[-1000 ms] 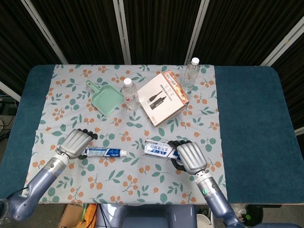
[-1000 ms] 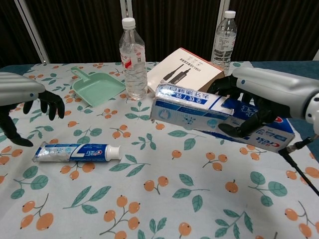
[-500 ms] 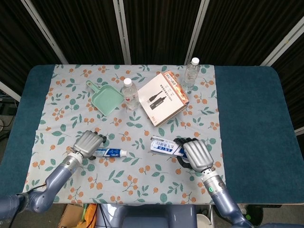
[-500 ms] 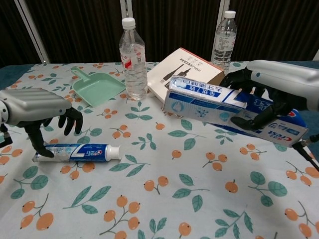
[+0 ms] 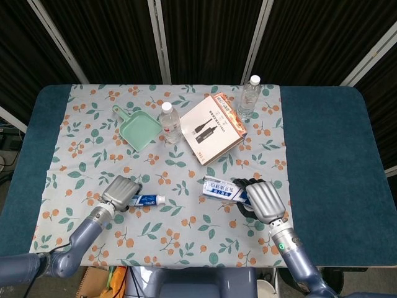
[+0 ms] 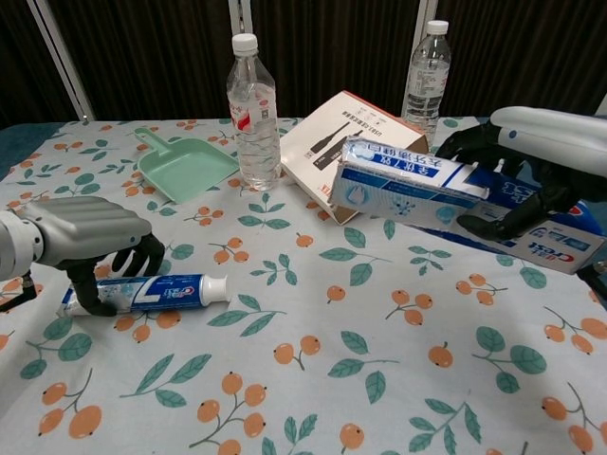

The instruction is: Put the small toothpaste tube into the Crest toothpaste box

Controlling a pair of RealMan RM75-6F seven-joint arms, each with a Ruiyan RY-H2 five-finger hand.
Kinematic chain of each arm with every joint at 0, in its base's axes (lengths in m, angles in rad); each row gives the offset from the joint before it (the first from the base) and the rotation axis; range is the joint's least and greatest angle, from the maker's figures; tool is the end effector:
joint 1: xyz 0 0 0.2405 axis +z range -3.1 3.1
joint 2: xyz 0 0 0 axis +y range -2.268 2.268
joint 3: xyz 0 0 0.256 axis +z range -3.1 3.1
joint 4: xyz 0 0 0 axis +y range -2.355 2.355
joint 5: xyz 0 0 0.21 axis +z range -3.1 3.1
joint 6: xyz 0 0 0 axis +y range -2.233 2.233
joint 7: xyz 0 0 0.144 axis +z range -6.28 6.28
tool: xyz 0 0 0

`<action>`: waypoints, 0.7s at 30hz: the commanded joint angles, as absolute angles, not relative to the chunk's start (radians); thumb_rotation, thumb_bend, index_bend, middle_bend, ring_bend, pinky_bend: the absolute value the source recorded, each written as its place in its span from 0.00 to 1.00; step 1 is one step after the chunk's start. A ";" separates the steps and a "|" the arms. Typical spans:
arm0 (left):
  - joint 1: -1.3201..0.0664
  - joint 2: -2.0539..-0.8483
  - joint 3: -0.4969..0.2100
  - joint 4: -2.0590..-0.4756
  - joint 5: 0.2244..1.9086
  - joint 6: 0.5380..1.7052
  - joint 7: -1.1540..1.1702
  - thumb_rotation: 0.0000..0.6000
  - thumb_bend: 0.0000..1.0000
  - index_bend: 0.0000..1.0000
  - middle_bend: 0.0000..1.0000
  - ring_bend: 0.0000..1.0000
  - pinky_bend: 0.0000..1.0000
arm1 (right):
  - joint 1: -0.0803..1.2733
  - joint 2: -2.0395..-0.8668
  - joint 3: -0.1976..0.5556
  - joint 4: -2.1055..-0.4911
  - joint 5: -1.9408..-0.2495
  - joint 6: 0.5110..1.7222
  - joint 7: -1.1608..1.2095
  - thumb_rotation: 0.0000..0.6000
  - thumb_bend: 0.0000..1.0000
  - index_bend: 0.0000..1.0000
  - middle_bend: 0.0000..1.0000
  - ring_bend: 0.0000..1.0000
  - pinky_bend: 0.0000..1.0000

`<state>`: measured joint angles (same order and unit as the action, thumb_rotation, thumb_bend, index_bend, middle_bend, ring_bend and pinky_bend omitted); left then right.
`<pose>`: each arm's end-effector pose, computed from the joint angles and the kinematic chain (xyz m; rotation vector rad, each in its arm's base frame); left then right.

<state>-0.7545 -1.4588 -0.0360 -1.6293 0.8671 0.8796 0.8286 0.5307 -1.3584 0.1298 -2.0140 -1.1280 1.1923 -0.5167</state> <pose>-0.1836 0.3038 -0.0252 -2.1048 -0.7444 -0.4219 -0.1309 -0.2552 0.0426 1.7576 -1.0807 1.0184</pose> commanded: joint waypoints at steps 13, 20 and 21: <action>-0.727 -1.301 0.016 -1.626 1.305 1.029 0.628 1.00 0.52 0.70 0.77 0.69 0.72 | 0.498 -1.321 0.109 -2.071 -1.155 1.231 -0.485 1.00 0.41 0.34 0.45 0.41 0.44; -0.753 -1.163 -0.002 -1.594 1.533 1.100 0.418 1.00 0.52 0.70 0.77 0.69 0.72 | 0.487 -1.320 0.102 -2.114 -1.152 1.243 -0.480 1.00 0.41 0.34 0.45 0.41 0.44; -0.757 -1.150 -0.005 -1.590 1.551 1.106 0.397 1.00 0.52 0.70 0.77 0.69 0.72 | 0.487 -1.321 0.102 -2.117 -1.150 1.244 -0.482 1.00 0.41 0.34 0.45 0.41 0.44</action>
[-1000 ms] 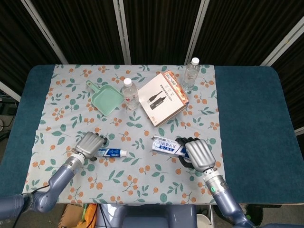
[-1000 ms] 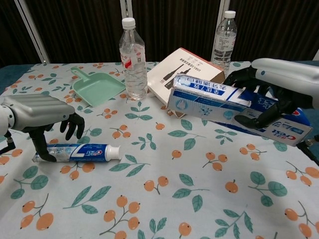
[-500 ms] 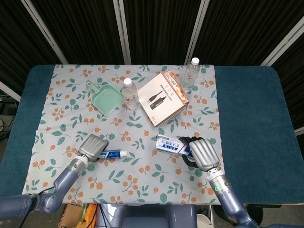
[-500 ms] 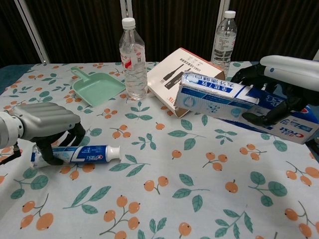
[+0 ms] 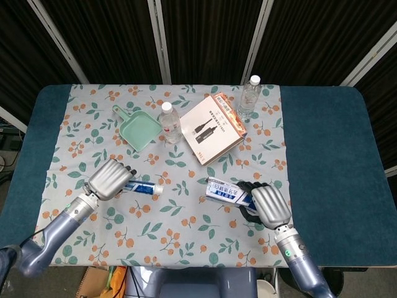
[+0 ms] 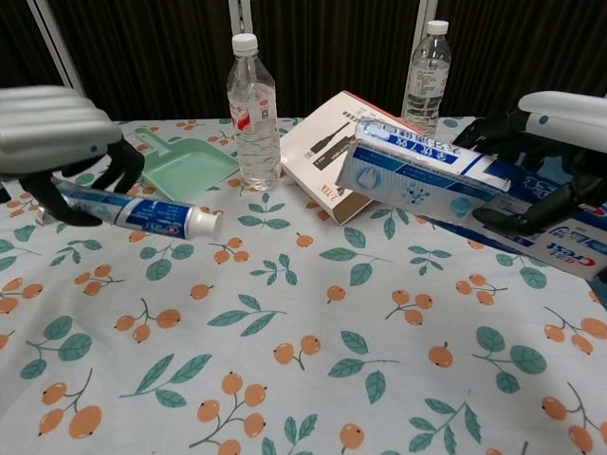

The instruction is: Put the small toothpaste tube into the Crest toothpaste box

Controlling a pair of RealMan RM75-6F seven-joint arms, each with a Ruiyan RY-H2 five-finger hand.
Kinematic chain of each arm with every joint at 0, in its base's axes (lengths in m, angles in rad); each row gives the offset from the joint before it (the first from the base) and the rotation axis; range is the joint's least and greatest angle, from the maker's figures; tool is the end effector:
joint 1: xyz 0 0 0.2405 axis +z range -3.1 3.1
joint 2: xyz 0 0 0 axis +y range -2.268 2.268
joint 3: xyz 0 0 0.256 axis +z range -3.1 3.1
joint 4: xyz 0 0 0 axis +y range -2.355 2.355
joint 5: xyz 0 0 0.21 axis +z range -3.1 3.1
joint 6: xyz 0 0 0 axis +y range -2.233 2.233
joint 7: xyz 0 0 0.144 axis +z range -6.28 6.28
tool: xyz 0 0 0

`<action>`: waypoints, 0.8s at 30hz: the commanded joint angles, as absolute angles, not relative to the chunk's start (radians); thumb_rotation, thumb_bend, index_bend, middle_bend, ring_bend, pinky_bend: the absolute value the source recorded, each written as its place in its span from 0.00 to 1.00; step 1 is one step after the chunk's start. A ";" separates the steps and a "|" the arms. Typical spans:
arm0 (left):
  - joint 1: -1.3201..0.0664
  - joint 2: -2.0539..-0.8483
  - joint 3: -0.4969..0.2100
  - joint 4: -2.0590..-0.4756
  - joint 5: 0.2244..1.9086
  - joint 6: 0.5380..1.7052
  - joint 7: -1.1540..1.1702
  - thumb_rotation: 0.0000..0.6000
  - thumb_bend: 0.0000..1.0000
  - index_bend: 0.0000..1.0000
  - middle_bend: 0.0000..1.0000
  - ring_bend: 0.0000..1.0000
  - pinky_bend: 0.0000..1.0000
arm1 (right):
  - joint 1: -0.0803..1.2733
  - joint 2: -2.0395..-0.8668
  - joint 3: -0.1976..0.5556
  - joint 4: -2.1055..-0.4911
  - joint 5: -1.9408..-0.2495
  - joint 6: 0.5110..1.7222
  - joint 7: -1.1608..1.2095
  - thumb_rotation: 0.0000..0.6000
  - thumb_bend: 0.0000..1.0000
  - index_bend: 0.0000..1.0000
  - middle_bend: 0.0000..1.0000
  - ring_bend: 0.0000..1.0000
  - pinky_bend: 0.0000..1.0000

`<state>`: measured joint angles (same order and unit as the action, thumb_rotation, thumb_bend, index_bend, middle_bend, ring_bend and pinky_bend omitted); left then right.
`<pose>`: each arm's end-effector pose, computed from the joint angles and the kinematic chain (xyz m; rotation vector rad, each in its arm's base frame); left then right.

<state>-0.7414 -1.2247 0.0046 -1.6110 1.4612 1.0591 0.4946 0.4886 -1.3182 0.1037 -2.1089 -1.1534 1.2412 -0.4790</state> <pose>-0.1663 0.3197 0.0635 -2.0952 -0.2788 -0.7459 -0.1285 -0.2377 0.0565 1.7075 -1.1606 1.0654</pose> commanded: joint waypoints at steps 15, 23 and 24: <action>-0.847 -0.962 -0.053 -1.636 1.716 1.085 0.204 1.00 0.52 0.70 0.77 0.69 0.72 | 0.518 -1.432 0.121 -2.152 -1.058 1.265 -0.568 1.00 0.41 0.34 0.45 0.41 0.44; -0.874 -0.968 -0.059 -1.645 1.743 1.049 0.190 1.00 0.52 0.70 0.77 0.69 0.72 | 0.524 -1.445 0.132 -2.160 -1.041 1.281 -0.582 1.00 0.41 0.34 0.45 0.41 0.44; -0.877 -0.971 -0.061 -1.646 1.742 1.045 0.192 1.00 0.52 0.70 0.77 0.69 0.72 | 0.524 -1.445 0.134 -2.162 -1.038 1.282 -0.581 1.00 0.41 0.34 0.45 0.41 0.44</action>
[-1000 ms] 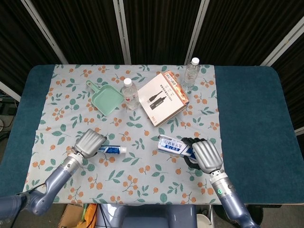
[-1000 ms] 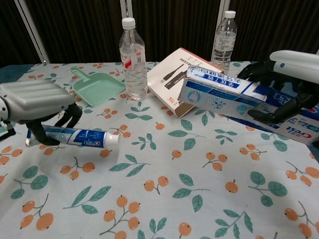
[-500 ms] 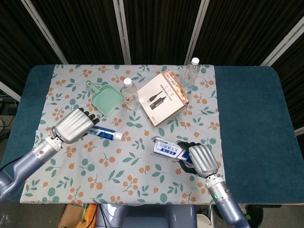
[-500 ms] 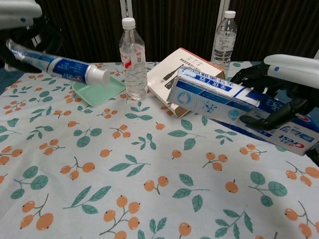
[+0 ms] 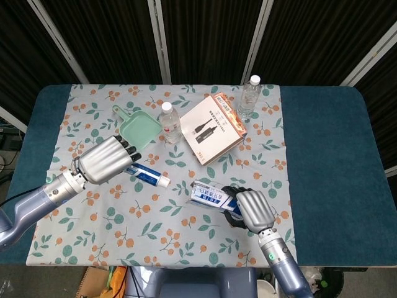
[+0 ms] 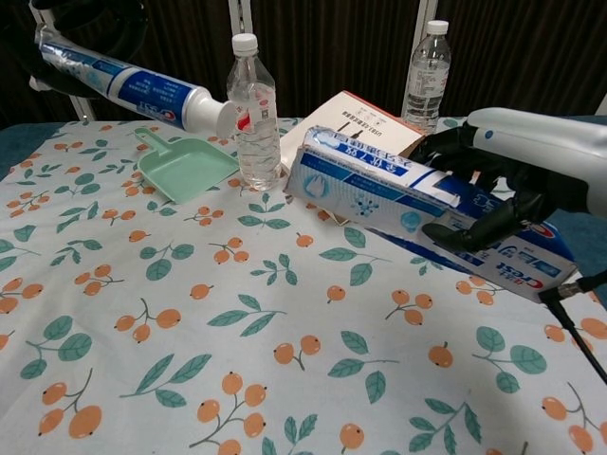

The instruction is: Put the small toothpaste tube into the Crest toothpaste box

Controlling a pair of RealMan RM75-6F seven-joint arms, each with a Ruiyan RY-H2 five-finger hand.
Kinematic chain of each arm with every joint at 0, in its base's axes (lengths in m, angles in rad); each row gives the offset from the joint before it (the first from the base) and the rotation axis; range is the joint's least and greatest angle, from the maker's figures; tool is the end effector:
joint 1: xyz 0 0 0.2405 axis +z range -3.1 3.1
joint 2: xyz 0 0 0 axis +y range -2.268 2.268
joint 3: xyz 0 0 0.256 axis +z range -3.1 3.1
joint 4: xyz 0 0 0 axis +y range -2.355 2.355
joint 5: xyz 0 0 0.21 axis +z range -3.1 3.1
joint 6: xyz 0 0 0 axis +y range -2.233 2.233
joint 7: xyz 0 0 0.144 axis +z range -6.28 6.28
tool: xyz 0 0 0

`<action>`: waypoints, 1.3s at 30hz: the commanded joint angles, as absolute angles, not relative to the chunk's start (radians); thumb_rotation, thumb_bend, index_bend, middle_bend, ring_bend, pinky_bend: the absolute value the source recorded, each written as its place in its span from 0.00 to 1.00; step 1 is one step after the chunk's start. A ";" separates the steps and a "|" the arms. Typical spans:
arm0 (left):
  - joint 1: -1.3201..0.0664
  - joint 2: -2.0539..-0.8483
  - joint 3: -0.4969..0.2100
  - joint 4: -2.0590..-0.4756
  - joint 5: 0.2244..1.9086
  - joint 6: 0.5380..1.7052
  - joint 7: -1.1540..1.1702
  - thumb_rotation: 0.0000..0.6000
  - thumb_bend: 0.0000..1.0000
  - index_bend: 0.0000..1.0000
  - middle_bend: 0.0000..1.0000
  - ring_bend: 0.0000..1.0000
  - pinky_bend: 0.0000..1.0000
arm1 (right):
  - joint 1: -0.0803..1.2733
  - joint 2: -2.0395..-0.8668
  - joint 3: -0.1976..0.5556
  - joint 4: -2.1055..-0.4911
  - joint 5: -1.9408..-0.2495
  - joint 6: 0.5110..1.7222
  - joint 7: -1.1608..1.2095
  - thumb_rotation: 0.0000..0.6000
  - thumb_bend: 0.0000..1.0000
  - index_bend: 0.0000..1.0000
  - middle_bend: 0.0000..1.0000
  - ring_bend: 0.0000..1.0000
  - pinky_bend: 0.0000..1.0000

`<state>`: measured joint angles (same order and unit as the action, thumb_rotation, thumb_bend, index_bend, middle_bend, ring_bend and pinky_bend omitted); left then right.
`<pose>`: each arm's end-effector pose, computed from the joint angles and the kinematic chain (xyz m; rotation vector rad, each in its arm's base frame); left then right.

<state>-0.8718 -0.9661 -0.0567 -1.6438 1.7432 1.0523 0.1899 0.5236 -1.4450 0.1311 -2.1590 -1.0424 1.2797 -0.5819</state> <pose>-0.1064 0.3424 0.1388 -2.1906 -0.0075 -0.9231 -0.0996 -0.2313 0.0342 1.6936 -1.2621 1.0855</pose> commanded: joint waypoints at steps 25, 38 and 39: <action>-0.966 -1.081 -0.178 -1.736 1.598 0.903 0.474 1.00 0.52 0.70 0.77 0.69 0.72 | 0.508 -1.353 0.141 -2.198 -1.052 1.262 -0.469 1.00 0.41 0.34 0.45 0.41 0.44; -0.994 -1.204 -0.223 -1.748 1.542 0.937 0.698 1.00 0.52 0.70 0.77 0.69 0.72 | 0.492 -1.304 0.133 -2.216 -1.071 1.249 -0.406 1.00 0.41 0.34 0.45 0.41 0.44; -0.996 -1.215 -0.226 -1.746 1.541 0.944 0.711 1.00 0.52 0.70 0.77 0.69 0.72 | 0.491 -1.300 0.132 -2.218 -1.073 1.248 -0.403 1.00 0.41 0.34 0.45 0.41 0.44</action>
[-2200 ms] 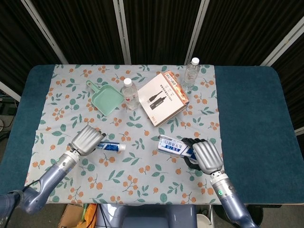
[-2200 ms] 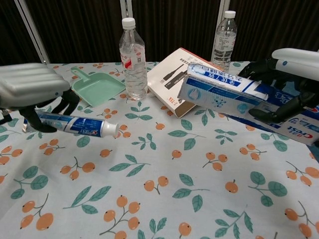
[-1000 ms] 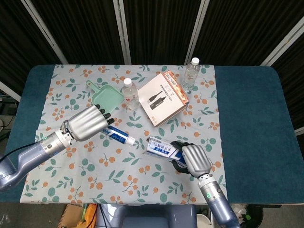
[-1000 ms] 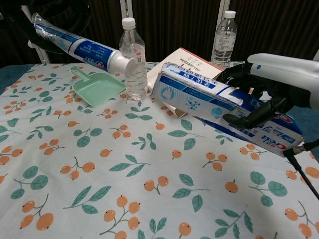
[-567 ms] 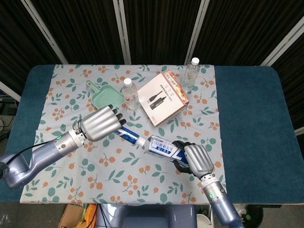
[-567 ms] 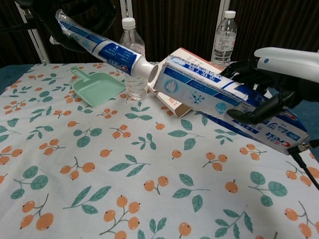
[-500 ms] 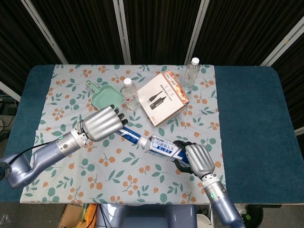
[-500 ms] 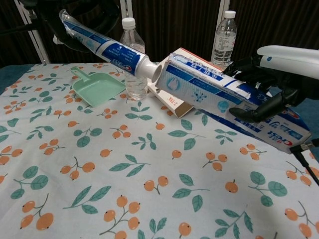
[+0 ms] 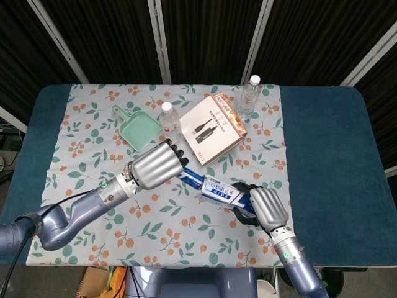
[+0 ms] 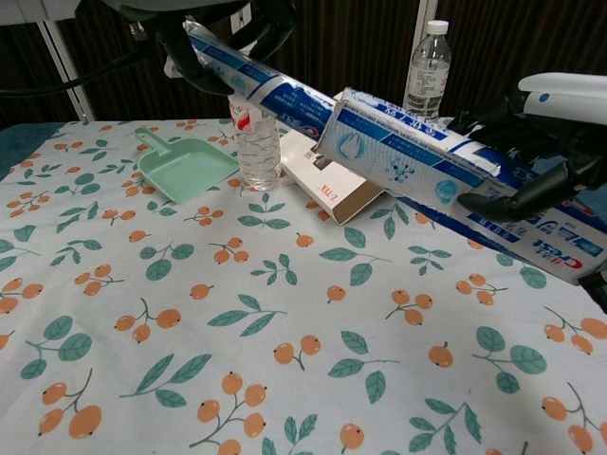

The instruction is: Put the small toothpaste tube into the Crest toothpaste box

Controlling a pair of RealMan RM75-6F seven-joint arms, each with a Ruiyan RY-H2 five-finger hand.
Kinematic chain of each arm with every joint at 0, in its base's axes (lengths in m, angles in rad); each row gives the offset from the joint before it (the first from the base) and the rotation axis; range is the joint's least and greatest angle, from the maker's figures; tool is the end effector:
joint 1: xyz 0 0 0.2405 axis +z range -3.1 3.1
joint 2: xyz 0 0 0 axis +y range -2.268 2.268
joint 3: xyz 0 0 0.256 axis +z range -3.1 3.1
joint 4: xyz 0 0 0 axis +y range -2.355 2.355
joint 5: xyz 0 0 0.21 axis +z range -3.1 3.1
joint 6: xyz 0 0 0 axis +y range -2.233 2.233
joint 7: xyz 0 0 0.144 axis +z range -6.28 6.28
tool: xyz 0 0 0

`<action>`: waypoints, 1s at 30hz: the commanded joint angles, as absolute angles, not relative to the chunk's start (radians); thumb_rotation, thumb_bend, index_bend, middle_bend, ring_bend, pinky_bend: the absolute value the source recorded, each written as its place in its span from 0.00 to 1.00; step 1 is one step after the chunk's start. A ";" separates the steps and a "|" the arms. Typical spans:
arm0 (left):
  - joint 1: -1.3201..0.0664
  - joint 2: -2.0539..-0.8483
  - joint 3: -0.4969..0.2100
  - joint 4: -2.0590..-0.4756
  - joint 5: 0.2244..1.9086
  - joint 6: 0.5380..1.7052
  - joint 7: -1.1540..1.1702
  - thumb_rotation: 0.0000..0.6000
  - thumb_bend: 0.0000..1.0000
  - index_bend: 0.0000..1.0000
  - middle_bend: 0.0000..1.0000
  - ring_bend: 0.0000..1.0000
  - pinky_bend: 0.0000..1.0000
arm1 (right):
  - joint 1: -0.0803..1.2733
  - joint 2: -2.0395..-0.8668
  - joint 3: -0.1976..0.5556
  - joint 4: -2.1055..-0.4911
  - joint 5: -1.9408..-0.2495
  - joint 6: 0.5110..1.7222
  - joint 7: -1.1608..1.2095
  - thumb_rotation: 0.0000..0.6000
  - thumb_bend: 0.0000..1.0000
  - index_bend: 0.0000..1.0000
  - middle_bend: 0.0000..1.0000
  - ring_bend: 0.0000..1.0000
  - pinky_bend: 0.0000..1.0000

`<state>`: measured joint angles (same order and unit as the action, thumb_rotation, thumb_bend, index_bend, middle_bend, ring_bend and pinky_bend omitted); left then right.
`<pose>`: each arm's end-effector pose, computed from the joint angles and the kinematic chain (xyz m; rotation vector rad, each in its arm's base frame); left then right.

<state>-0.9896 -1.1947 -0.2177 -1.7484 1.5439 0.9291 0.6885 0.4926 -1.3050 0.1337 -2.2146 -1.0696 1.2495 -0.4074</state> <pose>-0.0112 0.3371 0.0743 -2.1239 0.2625 -0.9843 -0.1126 -0.2321 0.0636 1.6272 -1.3561 1.1395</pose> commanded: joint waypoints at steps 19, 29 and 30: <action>-1.036 -1.307 -0.227 -1.659 1.648 1.013 0.761 1.00 0.44 0.65 0.69 0.62 0.70 | 0.466 -1.302 0.142 -2.255 -1.102 1.269 -0.312 1.00 0.41 0.34 0.45 0.41 0.44; -1.073 -1.332 -0.237 -1.617 1.743 1.059 0.700 1.00 0.28 0.50 0.52 0.44 0.52 | 0.424 -1.300 0.158 -2.283 -1.153 1.293 -0.161 1.00 0.41 0.34 0.45 0.41 0.44; -1.075 -1.334 -0.241 -1.616 1.745 1.062 0.701 1.00 0.26 0.47 0.49 0.41 0.49 | 0.419 -1.301 0.159 -2.286 -1.160 1.297 -0.148 1.00 0.41 0.34 0.45 0.41 0.44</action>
